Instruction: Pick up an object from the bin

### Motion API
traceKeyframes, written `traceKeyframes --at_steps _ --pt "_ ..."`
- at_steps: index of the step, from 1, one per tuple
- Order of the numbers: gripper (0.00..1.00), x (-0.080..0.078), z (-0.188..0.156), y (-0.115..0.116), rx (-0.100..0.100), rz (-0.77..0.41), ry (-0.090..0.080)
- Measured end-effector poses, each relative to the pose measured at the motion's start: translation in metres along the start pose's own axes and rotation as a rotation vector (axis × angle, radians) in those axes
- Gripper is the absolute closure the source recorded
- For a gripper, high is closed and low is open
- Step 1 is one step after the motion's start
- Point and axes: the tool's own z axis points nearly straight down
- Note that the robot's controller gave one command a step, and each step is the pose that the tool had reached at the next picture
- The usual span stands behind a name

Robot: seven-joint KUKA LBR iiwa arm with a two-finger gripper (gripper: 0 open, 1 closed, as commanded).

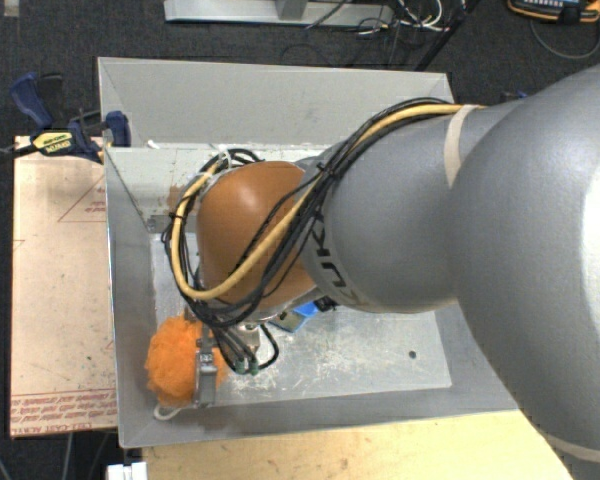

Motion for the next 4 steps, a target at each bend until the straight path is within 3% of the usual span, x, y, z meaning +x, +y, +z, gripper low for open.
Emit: traceKeyframes --at_steps 1,2,4 --pt "0.0 -0.002 -0.004 -0.001 -0.002 0.004 -0.007" --pt "1.0 -0.025 0.083 -0.006 0.0 -0.038 -0.001" --pt "1.0 -0.024 0.078 -0.007 0.002 -0.039 0.005"
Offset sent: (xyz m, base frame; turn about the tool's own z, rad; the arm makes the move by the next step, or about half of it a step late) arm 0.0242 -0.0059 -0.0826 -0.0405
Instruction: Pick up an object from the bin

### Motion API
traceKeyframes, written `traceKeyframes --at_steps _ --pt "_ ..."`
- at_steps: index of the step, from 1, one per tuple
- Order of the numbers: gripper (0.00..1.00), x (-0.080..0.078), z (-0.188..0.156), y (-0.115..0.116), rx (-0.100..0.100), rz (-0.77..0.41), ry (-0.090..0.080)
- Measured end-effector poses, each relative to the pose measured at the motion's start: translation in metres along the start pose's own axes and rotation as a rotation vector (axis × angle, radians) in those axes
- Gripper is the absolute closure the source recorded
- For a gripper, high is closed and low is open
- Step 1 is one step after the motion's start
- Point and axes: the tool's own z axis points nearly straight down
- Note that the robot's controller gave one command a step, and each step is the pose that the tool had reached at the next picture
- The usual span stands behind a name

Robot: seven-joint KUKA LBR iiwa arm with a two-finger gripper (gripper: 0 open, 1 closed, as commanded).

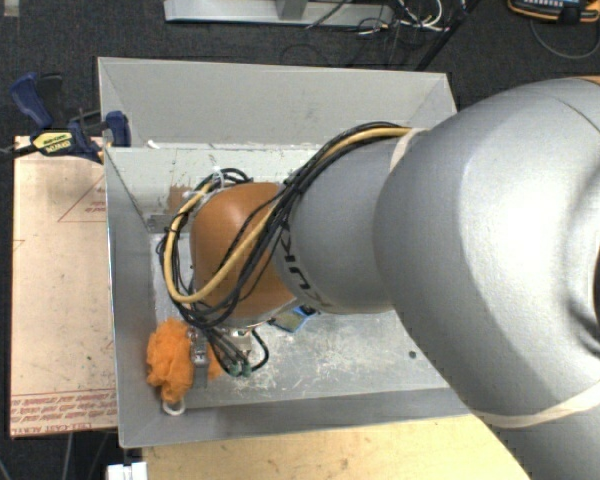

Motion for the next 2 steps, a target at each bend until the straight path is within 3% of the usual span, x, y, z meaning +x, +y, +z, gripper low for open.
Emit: traceKeyframes --at_steps 1,2 --pt "1.0 -0.047 -0.032 0.0 -0.006 -0.036 -0.017" --pt "1.0 0.014 -0.167 0.015 -0.003 -0.084 -0.005"
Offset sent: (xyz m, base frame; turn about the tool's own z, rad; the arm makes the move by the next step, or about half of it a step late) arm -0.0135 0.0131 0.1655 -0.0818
